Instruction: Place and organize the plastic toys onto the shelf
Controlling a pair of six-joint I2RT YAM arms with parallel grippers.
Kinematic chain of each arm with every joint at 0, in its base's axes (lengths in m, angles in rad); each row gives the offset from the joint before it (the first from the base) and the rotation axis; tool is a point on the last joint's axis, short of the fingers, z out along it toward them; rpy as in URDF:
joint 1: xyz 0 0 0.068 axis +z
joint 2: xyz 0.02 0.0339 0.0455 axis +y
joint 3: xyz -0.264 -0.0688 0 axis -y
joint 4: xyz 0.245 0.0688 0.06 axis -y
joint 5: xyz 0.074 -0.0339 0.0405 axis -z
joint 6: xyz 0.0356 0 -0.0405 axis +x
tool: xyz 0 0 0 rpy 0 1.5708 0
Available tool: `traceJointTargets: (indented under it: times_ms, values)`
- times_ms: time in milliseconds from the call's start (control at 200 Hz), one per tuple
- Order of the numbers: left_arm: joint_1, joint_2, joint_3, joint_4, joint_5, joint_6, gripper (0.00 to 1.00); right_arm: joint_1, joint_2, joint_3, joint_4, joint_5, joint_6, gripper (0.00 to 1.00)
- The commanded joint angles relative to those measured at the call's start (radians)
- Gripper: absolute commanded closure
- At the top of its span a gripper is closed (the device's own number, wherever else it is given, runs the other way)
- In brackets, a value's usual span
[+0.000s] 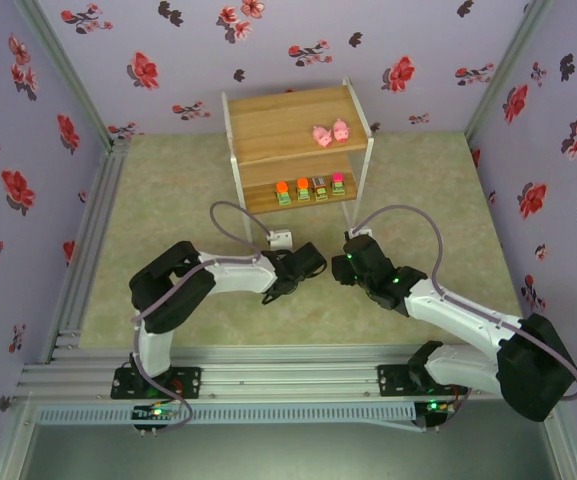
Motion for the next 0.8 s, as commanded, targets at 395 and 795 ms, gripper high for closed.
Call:
traceJointTargets:
  times_ms: [395,795]
  values:
    - [0.013,0.023,0.026,-0.033,-0.001,0.006,0.50,0.004,0.021,-0.004,0.020,-0.020,-0.016,0.58]
    - [0.017,0.023,0.023,-0.033,-0.001,0.006,0.55,0.004,0.038,0.002,0.024,-0.041,-0.018,0.58]
